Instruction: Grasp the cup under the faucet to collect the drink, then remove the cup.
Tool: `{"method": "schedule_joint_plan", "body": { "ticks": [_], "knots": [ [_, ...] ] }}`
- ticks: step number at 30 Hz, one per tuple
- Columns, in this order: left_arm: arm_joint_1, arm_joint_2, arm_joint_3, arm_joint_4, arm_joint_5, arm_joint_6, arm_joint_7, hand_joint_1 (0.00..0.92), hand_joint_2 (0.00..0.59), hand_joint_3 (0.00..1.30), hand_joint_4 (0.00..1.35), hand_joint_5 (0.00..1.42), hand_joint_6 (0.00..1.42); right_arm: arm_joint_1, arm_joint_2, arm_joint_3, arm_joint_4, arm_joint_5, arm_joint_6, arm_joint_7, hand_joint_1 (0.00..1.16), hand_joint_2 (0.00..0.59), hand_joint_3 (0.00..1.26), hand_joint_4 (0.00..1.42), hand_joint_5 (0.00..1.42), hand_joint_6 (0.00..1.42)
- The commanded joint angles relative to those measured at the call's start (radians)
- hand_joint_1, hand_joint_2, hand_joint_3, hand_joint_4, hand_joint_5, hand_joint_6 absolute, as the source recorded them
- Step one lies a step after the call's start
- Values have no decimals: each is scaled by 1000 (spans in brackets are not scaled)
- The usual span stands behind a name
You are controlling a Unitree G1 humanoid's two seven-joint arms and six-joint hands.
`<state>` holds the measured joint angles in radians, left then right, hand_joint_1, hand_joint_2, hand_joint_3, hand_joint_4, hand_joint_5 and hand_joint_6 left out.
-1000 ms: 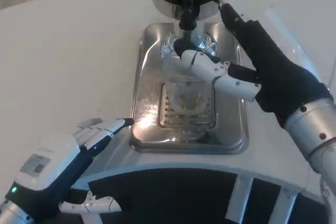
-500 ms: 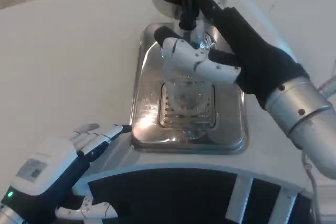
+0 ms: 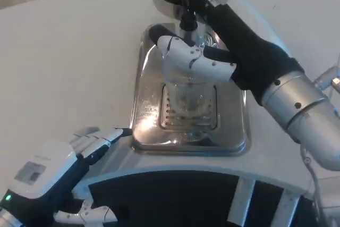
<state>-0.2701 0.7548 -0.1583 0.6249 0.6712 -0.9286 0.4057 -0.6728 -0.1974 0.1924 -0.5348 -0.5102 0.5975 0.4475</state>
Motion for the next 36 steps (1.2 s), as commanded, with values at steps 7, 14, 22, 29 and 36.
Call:
{"method": "schedule_joint_plan", "body": {
  "ticks": [7, 14, 22, 29, 36],
  "knots": [
    [22, 15, 12, -3, -13, -3, -16, 89, 55, 168, 133, 184, 118, -55, -71, 120, 12, -30, 6, 67, 302, 371, 0, 0, 0, 6],
    [27, 17, 20, -1, -17, -4, -21, 89, 55, 168, 133, 184, 118, -69, -100, 181, 16, -74, -17, 79, 298, 370, 0, 0, 0, 2],
    [32, 14, 25, -6, -20, -2, -26, 89, 55, 168, 133, 184, 118, -81, -111, 219, 39, -105, -48, 86, 286, 378, 0, 0, 0, 0],
    [38, -10, 43, -16, -116, 21, -93, 111, 46, 86, 75, 184, 129, -78, -111, 214, 40, -114, -48, 88, 280, 380, 0, 0, 0, 0],
    [31, -63, 107, -84, -344, 125, -255, 122, 27, 0, 0, 192, 148, -65, -110, 210, 30, -123, -42, 90, 276, 380, 0, 0, 0, 0]
  ]
}}
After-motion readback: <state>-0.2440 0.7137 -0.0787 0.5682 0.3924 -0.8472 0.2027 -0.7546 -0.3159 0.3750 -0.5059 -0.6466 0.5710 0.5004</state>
